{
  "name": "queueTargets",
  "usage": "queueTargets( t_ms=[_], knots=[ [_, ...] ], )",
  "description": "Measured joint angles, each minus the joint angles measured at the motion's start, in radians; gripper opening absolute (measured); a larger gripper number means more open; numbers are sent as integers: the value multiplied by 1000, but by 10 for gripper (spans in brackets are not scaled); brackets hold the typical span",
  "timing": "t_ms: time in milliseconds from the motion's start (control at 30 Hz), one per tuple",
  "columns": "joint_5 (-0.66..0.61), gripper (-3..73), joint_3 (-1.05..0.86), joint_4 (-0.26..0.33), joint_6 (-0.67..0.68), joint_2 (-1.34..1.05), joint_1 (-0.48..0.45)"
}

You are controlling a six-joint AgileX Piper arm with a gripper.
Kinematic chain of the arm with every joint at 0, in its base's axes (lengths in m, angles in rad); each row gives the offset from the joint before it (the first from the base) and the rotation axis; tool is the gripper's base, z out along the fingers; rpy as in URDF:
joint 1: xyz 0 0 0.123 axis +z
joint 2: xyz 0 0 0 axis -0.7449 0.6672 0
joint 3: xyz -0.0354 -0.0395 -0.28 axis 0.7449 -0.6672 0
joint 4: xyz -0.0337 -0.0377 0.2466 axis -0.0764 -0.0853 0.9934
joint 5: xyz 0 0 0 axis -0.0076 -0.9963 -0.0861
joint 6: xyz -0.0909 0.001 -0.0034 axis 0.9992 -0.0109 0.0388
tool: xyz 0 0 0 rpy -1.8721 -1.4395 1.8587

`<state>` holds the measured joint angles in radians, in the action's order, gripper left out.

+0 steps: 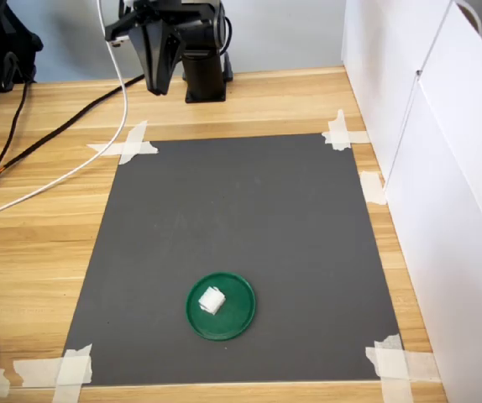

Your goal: Grasp a white terminal and put it in the green lid.

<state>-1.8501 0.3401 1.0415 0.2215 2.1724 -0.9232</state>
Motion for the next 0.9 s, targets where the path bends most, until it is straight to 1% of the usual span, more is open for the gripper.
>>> queueTargets(
  t_ms=[267, 400, 633, 900],
  knots=[
    [-98, -21, -66, -7, 9, -145, 0],
    [-109, -21, -105, -9, 9, -231, 0],
    [-129, -21, -195, -9, 9, -309, 0],
    [-147, -21, -201, -9, 9, -328, 0]
  ],
)
